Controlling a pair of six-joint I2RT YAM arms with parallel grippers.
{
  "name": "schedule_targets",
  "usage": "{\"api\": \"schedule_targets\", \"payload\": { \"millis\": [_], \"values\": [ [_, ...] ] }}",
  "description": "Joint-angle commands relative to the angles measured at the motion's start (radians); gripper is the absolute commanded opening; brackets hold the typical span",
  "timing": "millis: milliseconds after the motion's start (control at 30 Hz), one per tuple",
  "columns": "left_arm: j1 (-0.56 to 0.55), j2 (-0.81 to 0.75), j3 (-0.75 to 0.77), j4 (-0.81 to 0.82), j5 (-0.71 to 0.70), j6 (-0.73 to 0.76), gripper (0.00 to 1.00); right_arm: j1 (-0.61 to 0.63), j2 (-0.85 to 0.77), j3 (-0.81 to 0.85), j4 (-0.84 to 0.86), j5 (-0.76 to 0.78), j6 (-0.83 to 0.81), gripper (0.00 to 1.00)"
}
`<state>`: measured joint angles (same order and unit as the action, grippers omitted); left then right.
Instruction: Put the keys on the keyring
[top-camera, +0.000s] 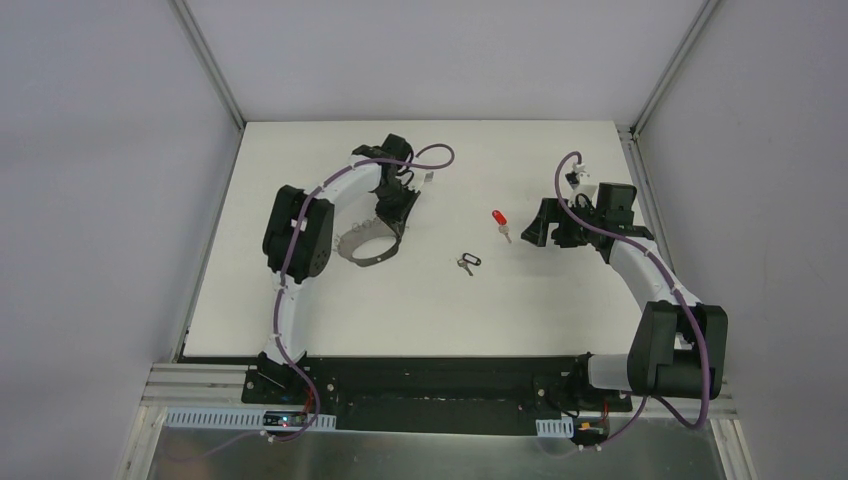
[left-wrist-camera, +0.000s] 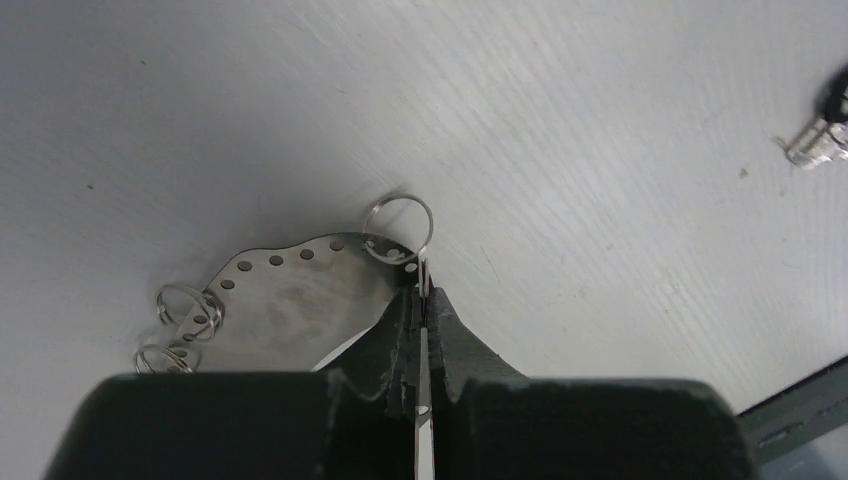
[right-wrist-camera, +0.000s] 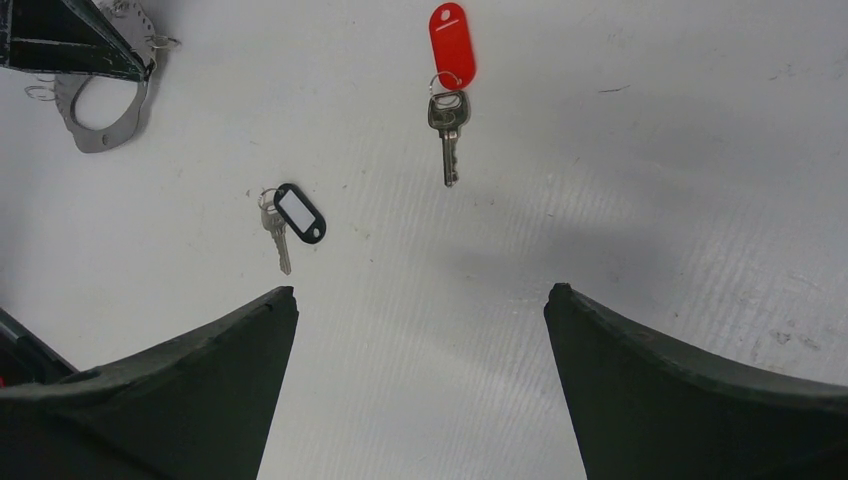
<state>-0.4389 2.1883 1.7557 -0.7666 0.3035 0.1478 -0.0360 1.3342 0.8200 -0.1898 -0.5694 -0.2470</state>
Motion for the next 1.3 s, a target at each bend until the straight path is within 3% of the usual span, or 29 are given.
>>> {"api": "schedule_targets", "payload": {
  "millis": [0,167,400,667,833,1267],
  "values": [
    [-0.008,-0.14,-0.001,-0.074,0.131,0.081,0.0,-0.007,-0.047,0.02,-0.001,-0.068,0.011,0.98],
    [-0.012,-0.256,0.024,-0.186,0.303,0.19,0.0,0.054,-0.068,0.097,-0.04,-0.146,0.01,0.98],
    [-0.065,-0.4,0.108,-0.332,0.45,0.303,0.0,0.22,-0.012,0.358,-0.159,-0.283,-0.033,0.99],
    [-0.126,-0.508,0.135,-0.289,0.57,0.277,0.0,0.354,0.056,0.583,-0.216,-0.496,0.022,0.77],
    [-0.142,-0.543,0.104,-0.213,0.653,0.264,0.0,0.409,0.056,0.6,-0.244,-0.573,0.017,0.62],
    [-0.165,-0.593,-0.01,-0.02,0.703,0.205,0.0,0.482,0.084,0.585,-0.281,-0.587,-0.047,0.39]
  ]
}}
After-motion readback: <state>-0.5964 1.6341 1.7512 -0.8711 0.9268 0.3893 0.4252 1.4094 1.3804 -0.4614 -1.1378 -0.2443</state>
